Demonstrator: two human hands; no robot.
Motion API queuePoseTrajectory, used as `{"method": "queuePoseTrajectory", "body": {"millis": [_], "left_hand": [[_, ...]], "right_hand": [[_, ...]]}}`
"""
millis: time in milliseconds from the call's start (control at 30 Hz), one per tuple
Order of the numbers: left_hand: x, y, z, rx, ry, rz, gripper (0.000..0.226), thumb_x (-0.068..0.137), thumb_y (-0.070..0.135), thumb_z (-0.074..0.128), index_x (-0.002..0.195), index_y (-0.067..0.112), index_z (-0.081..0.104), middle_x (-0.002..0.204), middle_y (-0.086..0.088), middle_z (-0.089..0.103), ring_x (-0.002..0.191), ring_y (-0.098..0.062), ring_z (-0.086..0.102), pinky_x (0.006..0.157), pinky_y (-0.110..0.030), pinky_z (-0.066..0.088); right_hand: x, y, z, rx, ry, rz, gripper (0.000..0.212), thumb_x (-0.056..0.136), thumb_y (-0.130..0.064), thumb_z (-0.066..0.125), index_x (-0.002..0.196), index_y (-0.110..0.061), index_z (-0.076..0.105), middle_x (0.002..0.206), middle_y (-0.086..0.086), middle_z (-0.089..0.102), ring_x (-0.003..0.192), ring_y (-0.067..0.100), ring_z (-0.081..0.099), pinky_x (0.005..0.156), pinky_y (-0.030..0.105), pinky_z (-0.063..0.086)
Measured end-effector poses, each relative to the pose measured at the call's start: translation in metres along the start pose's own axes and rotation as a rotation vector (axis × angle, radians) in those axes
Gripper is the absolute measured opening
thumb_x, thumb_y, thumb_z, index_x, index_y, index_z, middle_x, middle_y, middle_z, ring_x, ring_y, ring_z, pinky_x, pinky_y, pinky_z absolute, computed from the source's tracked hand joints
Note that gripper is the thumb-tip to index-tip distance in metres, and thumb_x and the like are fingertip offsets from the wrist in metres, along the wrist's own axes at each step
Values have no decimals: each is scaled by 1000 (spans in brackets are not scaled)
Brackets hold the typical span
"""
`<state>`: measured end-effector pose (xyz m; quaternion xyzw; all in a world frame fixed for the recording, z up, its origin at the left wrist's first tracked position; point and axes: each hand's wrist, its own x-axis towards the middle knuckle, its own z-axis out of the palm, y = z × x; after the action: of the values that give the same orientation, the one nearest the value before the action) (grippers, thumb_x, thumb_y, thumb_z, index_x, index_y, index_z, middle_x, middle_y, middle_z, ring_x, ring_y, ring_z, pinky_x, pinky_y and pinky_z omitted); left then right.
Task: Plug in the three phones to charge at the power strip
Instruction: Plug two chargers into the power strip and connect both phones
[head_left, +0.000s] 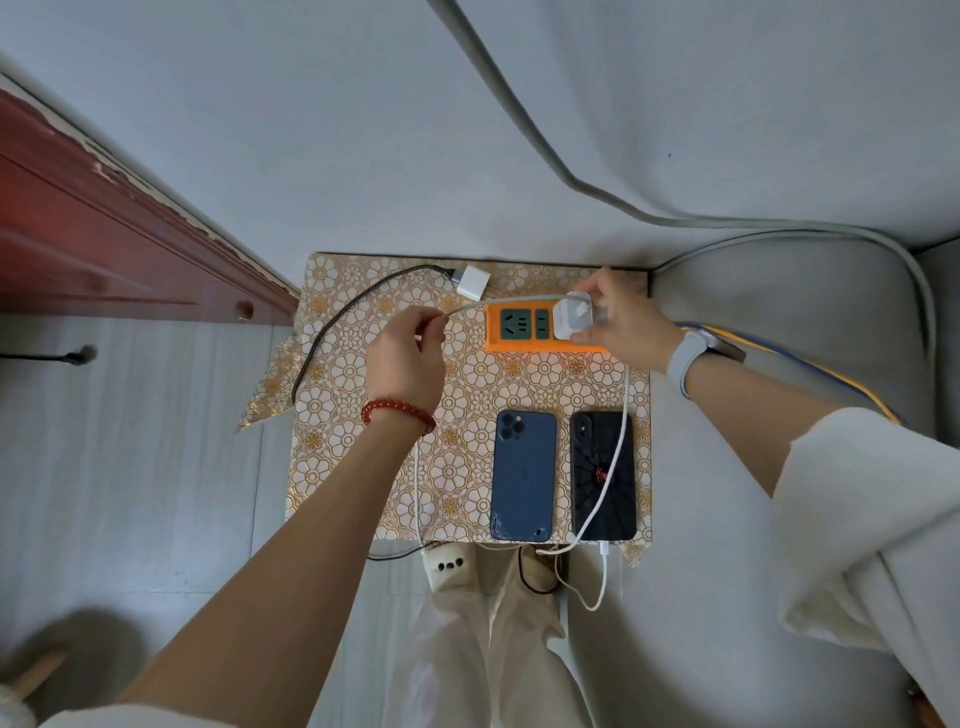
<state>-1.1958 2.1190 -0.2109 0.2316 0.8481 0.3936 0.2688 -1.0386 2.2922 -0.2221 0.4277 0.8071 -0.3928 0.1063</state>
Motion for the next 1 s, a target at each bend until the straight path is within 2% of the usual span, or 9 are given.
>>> {"method": "queuePoseTrajectory", "body": {"millis": [100,267,433,633,733,833,933,967,1000], "left_hand": [[0,1,0,0,-1,0,16,91,14,48,94,9,63,81,0,60,70,-18,55,64,-30,47],[4,-2,-4,4,11,-16,17,91,15,47,95,10,63,81,-1,60,71,-21,57,67,-36,51],[5,-2,-4,21,4,-9,17,91,15,48,95,11,63,81,-1,61,70,-23,59,68,-39,54],[1,2,1,0,-47,-29,15,91,17,48,95,15,63,78,1,61,68,-21,59,65,-35,53],[-6,1,1,-15,-139,-65,13,92,21,48,95,18,60,75,2,60,65,-20,59,60,-33,51],[-25,-12,0,-41,-248,-142,15,92,28,48,90,17,58,66,3,58,59,-11,57,58,-25,50],[-59,-40,-3,-6,-324,-248,30,90,32,50,83,5,59,64,-1,59,47,3,52,47,-9,42],[-72,-52,-5,16,-377,-304,31,90,32,51,81,4,60,67,-3,62,50,4,53,46,-7,41],[-85,-63,-7,36,-437,-357,31,89,34,52,78,7,61,72,-5,65,59,-2,58,52,-10,43]], "right_hand": [[0,-3,4,-201,78,-37,48,72,-22,72,113,-18,48,121,5,58,112,26,49,83,34,29],[2,-4,-2,-174,-24,-49,42,77,-31,66,116,-23,51,131,3,51,128,27,33,101,46,29],[5,-1,0,-283,20,35,42,82,-38,58,123,-33,50,134,3,51,129,30,31,101,52,31],[12,-8,-6,-378,-35,175,44,82,-45,55,125,-36,49,140,6,43,132,31,26,104,54,22],[7,-11,-3,-356,-31,202,42,84,-43,53,125,-37,48,142,4,42,133,31,27,106,58,18],[1,-14,-1,-300,29,217,35,83,-39,53,117,-32,56,133,6,50,124,32,39,103,59,24],[-8,-15,12,-351,202,176,39,83,-32,55,121,-22,51,129,12,51,123,33,41,98,52,34],[-16,-15,20,-376,261,124,42,83,-27,56,124,-19,47,132,13,49,125,33,38,99,51,35],[-26,-15,28,-380,314,59,46,83,-21,56,127,-16,44,135,13,46,129,33,36,102,52,33]]}}
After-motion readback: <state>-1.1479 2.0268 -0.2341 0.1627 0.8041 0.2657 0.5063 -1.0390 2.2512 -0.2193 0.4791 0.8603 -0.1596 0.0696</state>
